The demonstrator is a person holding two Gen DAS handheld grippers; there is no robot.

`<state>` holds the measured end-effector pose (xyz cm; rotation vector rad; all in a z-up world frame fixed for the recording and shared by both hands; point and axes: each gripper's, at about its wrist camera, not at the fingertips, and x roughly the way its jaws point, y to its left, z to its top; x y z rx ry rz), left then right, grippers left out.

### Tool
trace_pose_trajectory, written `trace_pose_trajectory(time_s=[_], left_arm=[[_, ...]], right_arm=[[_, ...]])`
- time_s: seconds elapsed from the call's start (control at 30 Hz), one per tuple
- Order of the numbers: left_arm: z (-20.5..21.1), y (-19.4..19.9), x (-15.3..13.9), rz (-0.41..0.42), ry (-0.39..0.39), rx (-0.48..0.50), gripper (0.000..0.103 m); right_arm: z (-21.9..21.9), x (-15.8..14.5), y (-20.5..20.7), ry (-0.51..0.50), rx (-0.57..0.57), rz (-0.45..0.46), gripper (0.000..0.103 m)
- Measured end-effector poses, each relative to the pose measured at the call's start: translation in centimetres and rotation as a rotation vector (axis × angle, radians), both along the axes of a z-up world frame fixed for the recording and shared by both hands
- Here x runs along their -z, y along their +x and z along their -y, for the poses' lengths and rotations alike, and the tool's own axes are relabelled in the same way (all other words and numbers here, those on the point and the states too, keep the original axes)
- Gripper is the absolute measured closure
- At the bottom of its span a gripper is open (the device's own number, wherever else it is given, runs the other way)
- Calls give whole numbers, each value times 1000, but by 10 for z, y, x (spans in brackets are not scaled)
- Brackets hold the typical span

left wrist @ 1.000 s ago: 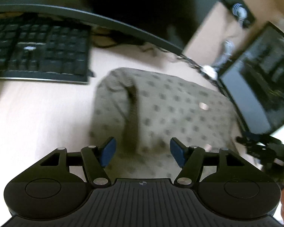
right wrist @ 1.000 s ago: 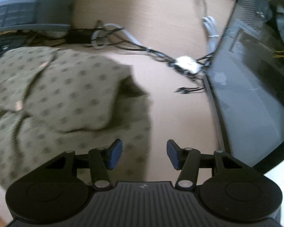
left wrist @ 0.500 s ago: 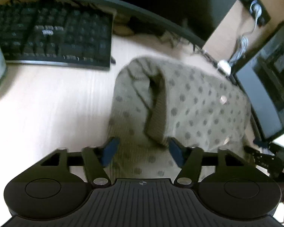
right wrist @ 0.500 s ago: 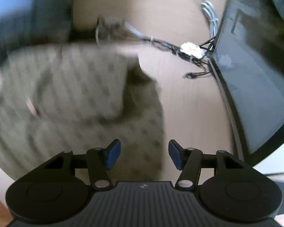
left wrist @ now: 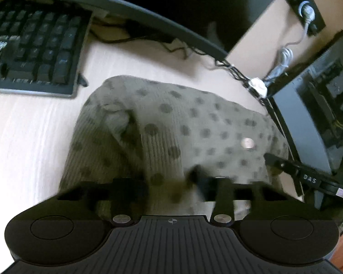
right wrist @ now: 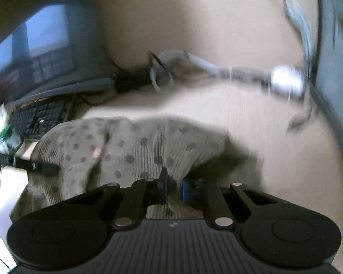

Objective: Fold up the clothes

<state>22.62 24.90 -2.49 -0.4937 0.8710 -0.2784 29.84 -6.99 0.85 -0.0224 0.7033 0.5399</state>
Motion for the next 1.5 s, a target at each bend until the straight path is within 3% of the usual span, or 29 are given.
trace_pose_trajectory(time_s=[0.13, 0.23, 0.37, 0.43, 0.47, 0.53, 0.63, 0.73, 0.8, 0.87, 0.97, 1.07, 1.17, 1.27, 1.33, 1.5], left_arm=[[5, -18, -47, 85, 37, 48, 79], [9, -42, -64, 111, 45, 67, 77], [17, -55, -13, -31, 26, 69, 74], [15, -56, 18, -112, 56, 50, 71], [12, -55, 29, -145, 75, 35, 65], [3, -56, 28, -153, 64, 20, 63], [-10, -63, -9, -49, 84, 17, 48], [-12, -61, -47, 74, 63, 27, 41], [-7, -49, -65, 158, 36, 41, 28], [4, -27, -66, 205, 20, 34, 17], [20, 14, -32, 112, -26, 19, 16], [35, 40, 15, -49, 46, 36, 17], [35, 34, 16, -52, 67, 22, 17], [30, 16, -5, -13, 10, 23, 10], [28, 0, -9, 9, -3, 45, 9], [28, -10, 29, -83, 23, 43, 10]], right_arm=[[21, -58, -41, 7, -72, 103, 93], [35, -48, -59, -16, -67, 51, 93], [43, 20, -69, -45, 13, -120, 90], [42, 46, -70, -89, 39, -164, 86], [43, 50, -71, -96, 44, -172, 84], [49, 36, -75, -78, 35, -146, 77], [67, 0, -81, -15, 47, -63, 53], [65, -23, -70, 70, 72, 5, 48], [52, -28, -55, 128, 82, 38, 39], [31, -19, -35, 169, 72, 38, 37], [-8, 13, -7, 82, 58, -43, 37], [-33, 44, 7, -49, 32, -95, 37], [-29, 20, -7, -32, 37, -62, 37], [-21, -4, -39, -44, 7, 20, 22], [-13, 4, -55, -67, 14, 4, 19], [-3, 49, -62, -104, 75, -117, 14]])
